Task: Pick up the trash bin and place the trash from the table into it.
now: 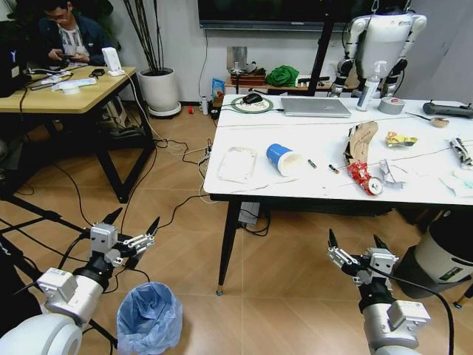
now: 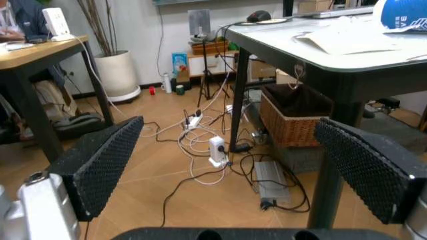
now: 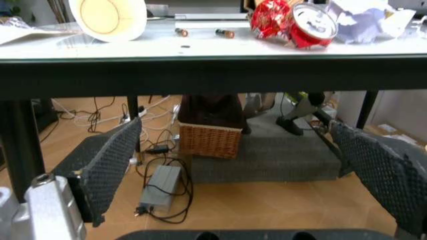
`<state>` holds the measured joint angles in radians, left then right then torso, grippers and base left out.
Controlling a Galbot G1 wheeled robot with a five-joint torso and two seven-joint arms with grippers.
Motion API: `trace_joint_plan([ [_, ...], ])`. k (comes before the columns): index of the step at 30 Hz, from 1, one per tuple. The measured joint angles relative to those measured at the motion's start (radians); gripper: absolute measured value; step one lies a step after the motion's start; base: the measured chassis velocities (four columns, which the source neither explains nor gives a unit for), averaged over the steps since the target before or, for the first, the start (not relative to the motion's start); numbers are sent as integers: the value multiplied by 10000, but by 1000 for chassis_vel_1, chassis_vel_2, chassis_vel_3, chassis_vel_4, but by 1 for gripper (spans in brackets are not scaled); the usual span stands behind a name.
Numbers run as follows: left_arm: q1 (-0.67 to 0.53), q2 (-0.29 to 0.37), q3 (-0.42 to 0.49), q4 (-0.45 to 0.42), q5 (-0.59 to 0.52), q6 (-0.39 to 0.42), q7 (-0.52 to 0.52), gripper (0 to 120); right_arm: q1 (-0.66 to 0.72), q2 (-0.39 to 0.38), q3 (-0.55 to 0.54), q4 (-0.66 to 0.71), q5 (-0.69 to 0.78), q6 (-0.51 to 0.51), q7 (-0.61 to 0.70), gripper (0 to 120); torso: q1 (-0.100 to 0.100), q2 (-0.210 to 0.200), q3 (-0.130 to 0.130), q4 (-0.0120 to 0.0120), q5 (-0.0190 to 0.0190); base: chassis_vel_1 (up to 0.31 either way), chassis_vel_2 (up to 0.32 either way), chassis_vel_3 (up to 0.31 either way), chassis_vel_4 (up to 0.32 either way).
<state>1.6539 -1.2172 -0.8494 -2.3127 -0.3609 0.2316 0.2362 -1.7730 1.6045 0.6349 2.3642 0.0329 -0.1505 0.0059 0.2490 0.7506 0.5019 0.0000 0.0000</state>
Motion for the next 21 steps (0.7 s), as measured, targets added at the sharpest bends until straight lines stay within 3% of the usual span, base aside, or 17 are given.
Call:
trace_joint_plan([
  [12,-169,110,41,151,-114,-42,-82,100,33,-5,-5,-90,138,24,9,100,-184,-459,-273,0,0,0,0,0,0],
  [21,-256,76,-3,563,-318,-128,-212,100,77,-770,322,-329,833,-27,128,100,-431,-1085,-657,0,0,0,0,0,0],
])
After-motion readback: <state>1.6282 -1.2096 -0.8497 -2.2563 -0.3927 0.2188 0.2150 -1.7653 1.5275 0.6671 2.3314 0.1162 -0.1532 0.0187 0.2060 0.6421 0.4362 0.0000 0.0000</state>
